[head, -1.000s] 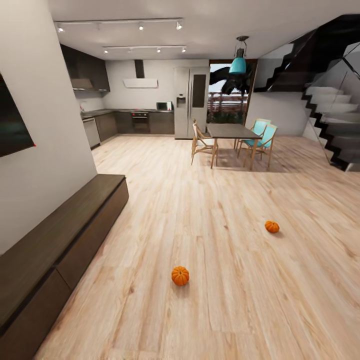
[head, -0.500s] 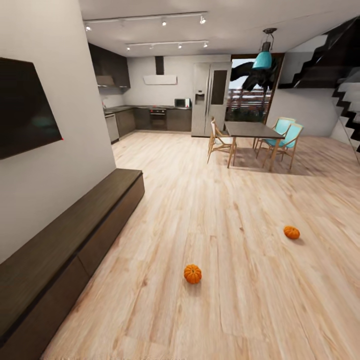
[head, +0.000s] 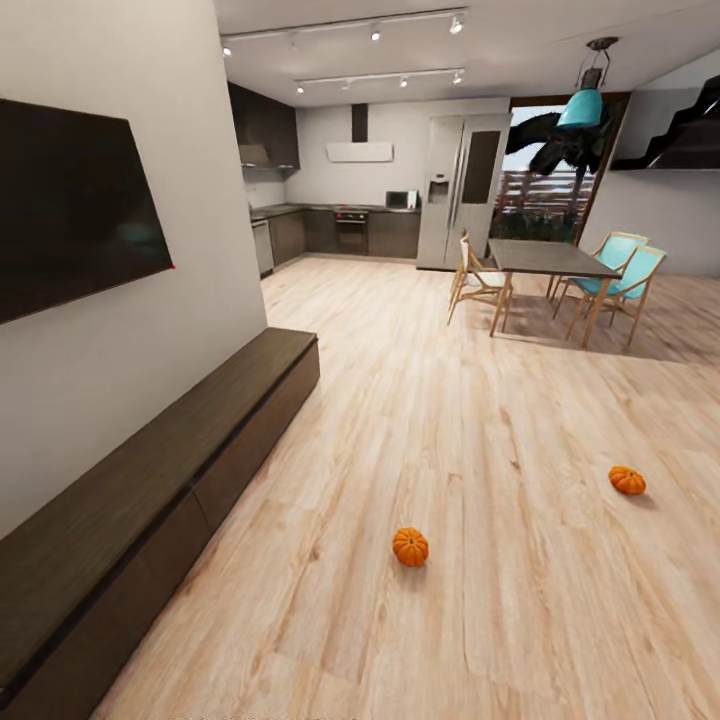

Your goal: Place each of the two pumpkins and all three candles from the living room inside a cabinet in the living room (use any cabinet), then make sure every cabinet is closed, and position the cauldron so it is next to a table in the living room.

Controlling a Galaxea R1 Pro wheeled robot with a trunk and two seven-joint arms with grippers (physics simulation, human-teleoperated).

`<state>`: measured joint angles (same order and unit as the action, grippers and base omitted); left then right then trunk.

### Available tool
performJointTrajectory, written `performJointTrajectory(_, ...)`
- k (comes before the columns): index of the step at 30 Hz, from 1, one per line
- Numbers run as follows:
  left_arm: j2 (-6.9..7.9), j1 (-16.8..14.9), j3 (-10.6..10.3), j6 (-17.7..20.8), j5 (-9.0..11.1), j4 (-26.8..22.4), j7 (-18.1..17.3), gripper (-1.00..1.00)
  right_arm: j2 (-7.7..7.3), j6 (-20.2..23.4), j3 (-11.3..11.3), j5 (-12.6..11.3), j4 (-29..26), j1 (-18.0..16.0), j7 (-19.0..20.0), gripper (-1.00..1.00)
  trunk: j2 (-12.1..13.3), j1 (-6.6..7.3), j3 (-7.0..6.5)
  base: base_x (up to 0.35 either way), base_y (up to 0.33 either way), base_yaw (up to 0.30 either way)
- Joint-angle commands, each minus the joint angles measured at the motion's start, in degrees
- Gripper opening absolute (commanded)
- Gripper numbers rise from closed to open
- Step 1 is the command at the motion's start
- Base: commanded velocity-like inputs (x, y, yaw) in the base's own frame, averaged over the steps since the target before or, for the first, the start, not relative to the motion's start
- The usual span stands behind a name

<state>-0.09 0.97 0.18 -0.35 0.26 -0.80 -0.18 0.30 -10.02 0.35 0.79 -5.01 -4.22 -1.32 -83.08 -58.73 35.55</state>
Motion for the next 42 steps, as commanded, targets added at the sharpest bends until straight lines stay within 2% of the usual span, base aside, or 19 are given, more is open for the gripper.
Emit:
performJointTrajectory(1,0.0,0.0,0.0,0.0,0.0,0.01,0.0,1.0,0.0,0.0,0.0,0.0,0.0,0.0,0.0,1.0,0.0,0.0,0.06,0.0,0.0,0.228)
performJointTrajectory(42,0.0,0.0,0.0,0.0,0.0,-0.04,0.0,1.0,-0.04,-0.08,0.0,0.0,0.0,0.0,0.02,1.0,0.0,0.0,2.63,0.0,0.0,0.226)
